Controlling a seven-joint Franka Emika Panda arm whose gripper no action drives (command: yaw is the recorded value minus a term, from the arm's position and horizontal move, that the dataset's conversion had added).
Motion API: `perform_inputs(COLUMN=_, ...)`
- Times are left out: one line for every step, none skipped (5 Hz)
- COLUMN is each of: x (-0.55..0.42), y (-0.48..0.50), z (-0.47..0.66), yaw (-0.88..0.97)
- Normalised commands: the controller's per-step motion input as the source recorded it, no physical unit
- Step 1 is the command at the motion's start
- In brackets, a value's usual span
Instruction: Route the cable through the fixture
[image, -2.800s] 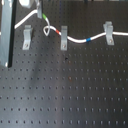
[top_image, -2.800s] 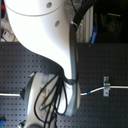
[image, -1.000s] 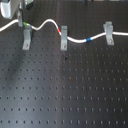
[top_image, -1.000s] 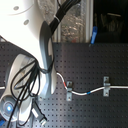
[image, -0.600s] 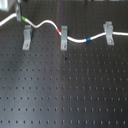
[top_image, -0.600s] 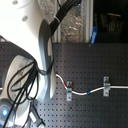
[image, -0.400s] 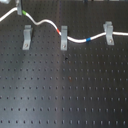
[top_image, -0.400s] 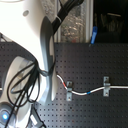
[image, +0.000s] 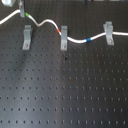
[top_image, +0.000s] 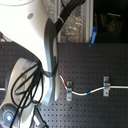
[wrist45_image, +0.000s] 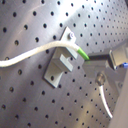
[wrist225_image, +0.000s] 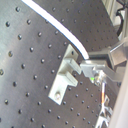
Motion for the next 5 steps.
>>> perform_inputs(x=0.000, y=0.001, z=0.10, yaw=0.00)
perform_inputs(x=0.028, y=0.152, z=0.40, yaw=0.00)
perform_inputs(x=0.017, y=0.085, z=0.16, yaw=0.01)
perform_inputs(x=-0.044, y=0.008, z=0.12, yaw=0.01)
perform_inputs(x=-0.168, y=0.031, z=0.08, yaw=0.01)
